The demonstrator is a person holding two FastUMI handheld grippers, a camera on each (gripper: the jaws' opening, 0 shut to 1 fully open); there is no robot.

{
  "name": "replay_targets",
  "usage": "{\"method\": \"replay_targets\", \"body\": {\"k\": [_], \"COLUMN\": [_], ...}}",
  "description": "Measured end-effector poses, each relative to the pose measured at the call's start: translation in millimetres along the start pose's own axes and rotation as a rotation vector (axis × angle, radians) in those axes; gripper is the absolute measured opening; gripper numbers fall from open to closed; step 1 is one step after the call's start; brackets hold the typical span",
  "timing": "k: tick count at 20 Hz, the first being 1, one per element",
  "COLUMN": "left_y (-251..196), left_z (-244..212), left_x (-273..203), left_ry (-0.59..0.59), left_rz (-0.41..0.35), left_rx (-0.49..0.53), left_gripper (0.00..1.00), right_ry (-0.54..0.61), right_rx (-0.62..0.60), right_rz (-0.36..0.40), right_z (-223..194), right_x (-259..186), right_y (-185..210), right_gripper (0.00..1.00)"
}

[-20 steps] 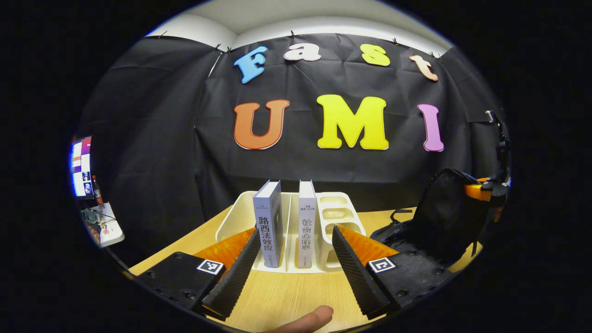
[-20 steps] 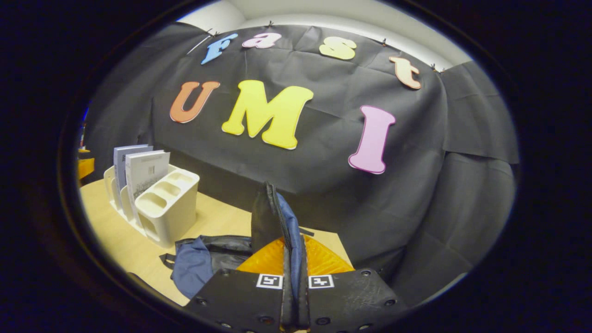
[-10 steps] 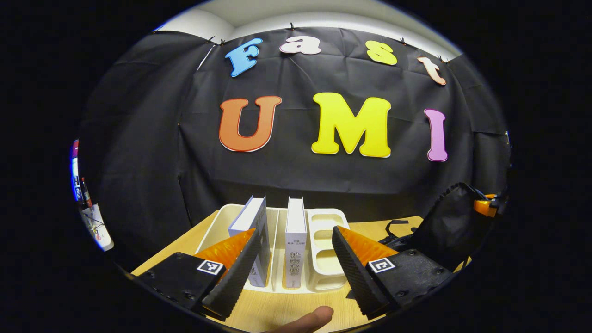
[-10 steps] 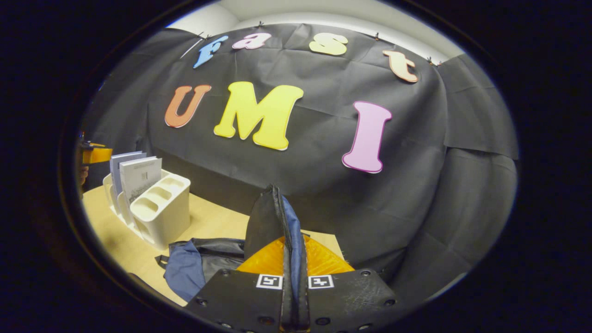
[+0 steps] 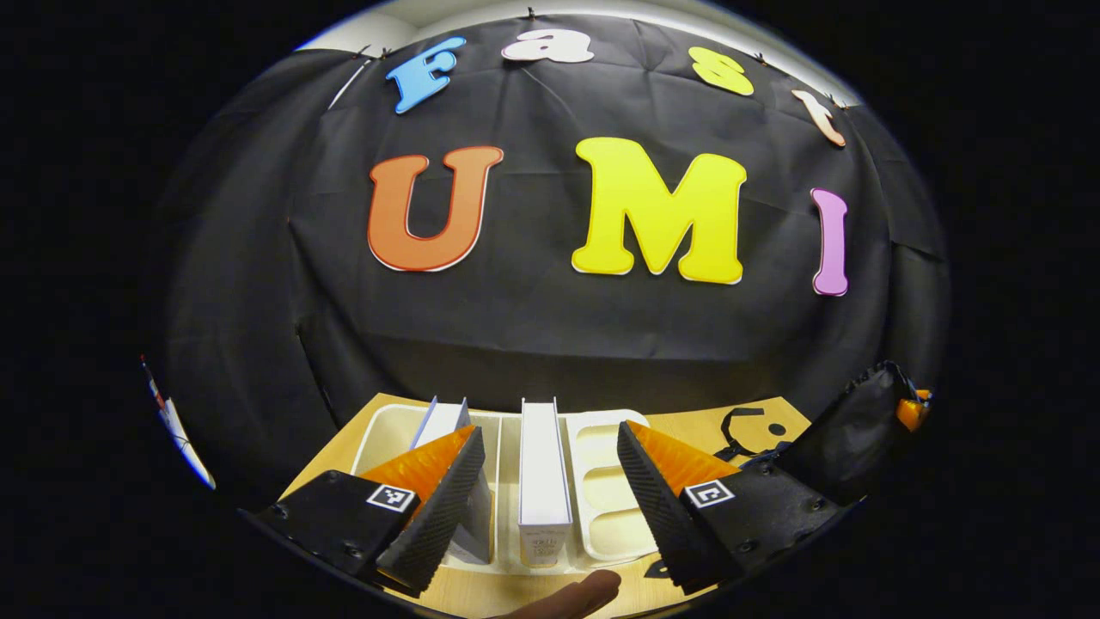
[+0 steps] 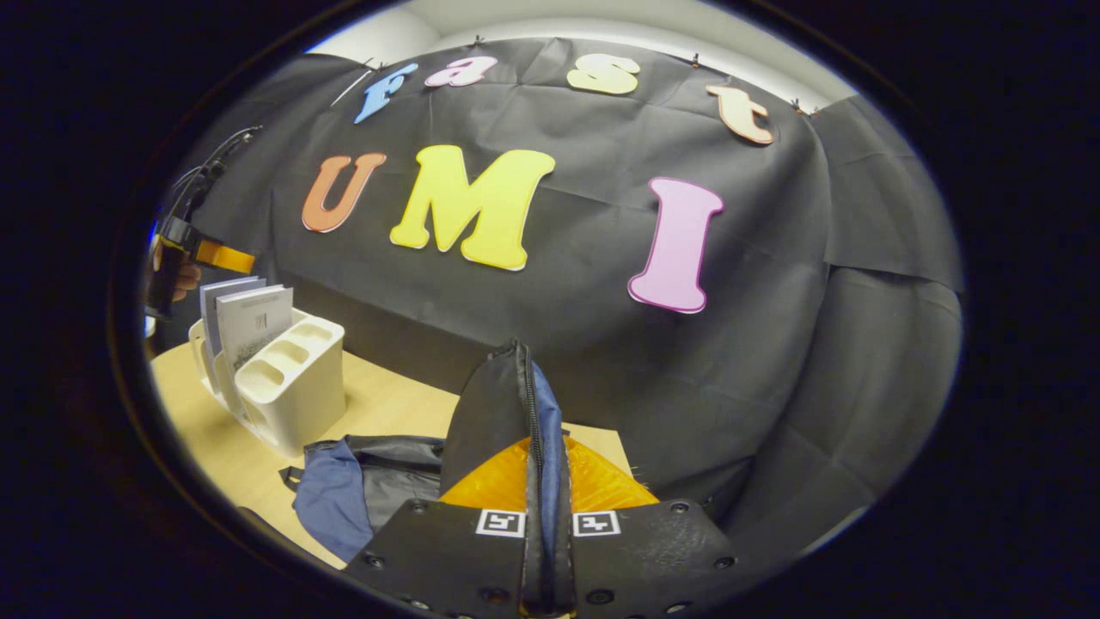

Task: Open the schoolbag, grab two books from the bookshelf and put them into the schoolbag.

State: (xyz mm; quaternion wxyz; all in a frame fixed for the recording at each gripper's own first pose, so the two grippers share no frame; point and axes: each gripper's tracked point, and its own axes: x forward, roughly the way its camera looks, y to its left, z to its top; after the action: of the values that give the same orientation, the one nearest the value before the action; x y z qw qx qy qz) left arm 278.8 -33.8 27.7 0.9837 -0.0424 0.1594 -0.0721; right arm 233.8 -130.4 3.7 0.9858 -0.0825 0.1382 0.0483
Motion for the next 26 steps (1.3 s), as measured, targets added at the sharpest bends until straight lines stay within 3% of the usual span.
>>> {"method": "replay_targets", "body": {"k": [8,14,20,26], "left_y": [4.3,3.0,1.3,15.9], "left_z": [-17.9,-36.5,-74.8,-92.1], "left_x": [46.7,64.6,67.8,69.8], "left_ry": [0.244,0.408,0.618,0.699], "left_rz": [0.0,0.053,0.067,0.129], "left_rx": [0.06,0.148,0.108,0.11], "left_gripper": [0.97,0.96,0.86,0.78], "right_ry": [-0.008,-0.018,-0.011,-0.02], "right_rx": [0.025,0.051,0.071,0.077], "right_rz": [0.017,0.03,0.032,0.034], "right_z": [-7.2,-11.8,-20.9,-27.0], "right_x": [-2.6,-3.6,-5.6,-8.9], "right_y": [-2.4,-1.1,-5.0,-5.2], "right_gripper": [0.06,0.06,0.06,0.06]}}
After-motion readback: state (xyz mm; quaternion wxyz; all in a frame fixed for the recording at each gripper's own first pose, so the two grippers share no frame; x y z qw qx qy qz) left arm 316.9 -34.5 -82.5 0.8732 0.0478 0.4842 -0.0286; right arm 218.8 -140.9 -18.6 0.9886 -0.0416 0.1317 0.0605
